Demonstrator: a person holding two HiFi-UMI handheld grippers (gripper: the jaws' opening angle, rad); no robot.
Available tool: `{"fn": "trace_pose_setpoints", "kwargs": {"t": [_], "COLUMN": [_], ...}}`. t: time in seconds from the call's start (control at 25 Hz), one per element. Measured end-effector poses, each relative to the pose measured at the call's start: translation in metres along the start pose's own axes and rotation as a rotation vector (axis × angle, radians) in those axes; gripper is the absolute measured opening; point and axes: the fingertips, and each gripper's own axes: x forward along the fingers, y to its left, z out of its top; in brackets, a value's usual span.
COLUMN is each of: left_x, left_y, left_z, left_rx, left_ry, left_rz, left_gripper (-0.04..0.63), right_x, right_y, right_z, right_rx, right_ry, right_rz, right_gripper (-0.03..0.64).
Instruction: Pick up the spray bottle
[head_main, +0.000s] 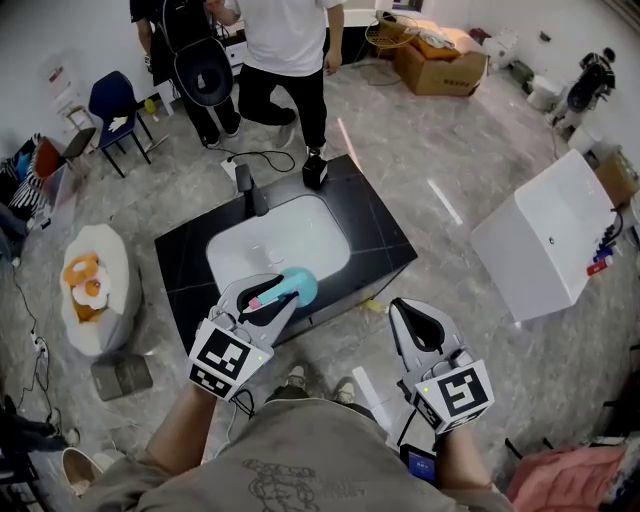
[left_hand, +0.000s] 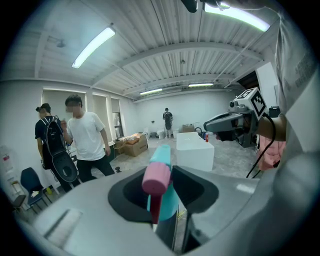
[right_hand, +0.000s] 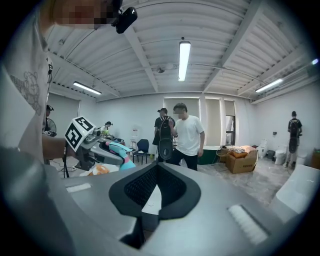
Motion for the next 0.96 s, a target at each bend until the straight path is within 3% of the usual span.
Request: {"fn": "trace_pose_setpoints", "kwargs": {"t": [0.96], "left_x": [0.0080], "left_y": [-0.0071], "left_z": [0.0010], "left_rx": [0.011], "left_ry": [0.008], "left_rz": [-0.032], "left_gripper": [0.132], "right_x": [-0.0038], "right_y": [0.0005], "right_z": [0.0002], "right_rx": [-0.007], "right_ry": [-0.011], "right_rz": [-0.001], "right_gripper": [0.028]}}
